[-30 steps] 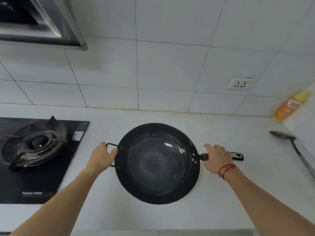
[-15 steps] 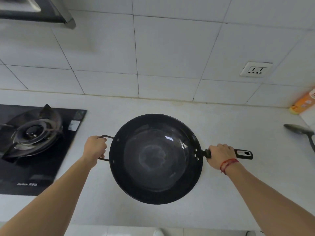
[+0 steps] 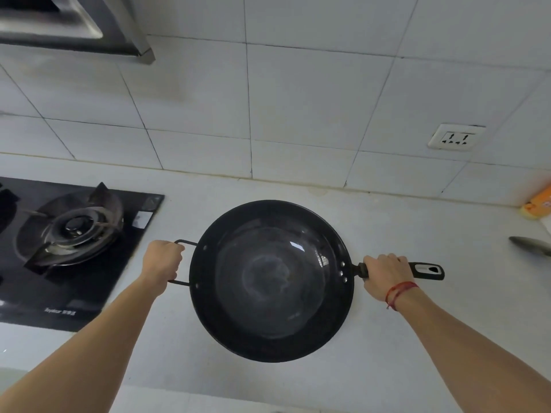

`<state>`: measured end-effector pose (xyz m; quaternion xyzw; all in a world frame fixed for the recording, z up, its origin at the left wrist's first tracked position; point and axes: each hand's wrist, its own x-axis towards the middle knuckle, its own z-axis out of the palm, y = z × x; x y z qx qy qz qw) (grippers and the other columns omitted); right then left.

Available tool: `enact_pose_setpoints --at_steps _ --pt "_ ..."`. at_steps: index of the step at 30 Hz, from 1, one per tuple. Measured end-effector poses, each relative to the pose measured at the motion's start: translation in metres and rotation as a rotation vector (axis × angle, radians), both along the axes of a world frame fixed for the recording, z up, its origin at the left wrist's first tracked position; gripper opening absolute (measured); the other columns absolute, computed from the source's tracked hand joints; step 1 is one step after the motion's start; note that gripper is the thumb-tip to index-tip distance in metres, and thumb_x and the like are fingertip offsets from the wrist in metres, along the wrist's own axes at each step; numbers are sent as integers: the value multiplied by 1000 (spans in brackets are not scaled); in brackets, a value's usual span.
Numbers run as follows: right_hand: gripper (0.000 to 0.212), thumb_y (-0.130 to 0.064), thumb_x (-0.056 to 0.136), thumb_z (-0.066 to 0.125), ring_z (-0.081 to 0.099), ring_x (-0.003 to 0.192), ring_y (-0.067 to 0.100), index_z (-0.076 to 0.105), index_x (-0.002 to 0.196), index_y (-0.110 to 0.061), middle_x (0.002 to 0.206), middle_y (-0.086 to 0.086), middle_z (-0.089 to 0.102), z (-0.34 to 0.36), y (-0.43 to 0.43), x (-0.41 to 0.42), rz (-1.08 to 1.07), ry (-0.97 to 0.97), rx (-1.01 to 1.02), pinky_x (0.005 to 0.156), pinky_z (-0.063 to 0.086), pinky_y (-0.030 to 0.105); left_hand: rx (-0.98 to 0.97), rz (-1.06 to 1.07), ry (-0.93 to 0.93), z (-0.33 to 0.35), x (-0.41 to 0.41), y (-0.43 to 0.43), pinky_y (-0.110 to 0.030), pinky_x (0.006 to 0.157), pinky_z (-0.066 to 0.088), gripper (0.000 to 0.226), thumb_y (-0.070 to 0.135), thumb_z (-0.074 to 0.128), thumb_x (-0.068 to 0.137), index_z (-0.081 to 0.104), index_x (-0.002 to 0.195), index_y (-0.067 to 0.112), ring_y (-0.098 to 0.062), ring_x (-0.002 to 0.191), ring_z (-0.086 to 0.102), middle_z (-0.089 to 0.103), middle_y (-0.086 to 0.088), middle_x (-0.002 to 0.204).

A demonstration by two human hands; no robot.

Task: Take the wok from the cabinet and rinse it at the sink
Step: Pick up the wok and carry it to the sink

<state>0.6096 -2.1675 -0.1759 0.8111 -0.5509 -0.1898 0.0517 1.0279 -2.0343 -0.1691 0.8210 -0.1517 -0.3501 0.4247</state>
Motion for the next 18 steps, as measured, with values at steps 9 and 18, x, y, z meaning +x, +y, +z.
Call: enact_pose_setpoints --at_steps 9,18 --pt "10 -32 88 48 57 97 23 50 96 -26 94 0 61 46 -11 37 156 -66 -40 84 39 36 -133 149 -66 45 11 56 -30 51 22 13 -1 55 88 52 80 8 -21 55 27 39 -9 70" --pt "24 -43 92 45 60 96 23 61 103 -28 98 -2 68 65 16 135 396 -130 -140 84 39 35 -179 407 -181 72 40 176 -30 49 25 26 0 56 92 48 67 3 -21 52 32 41 -7 63"
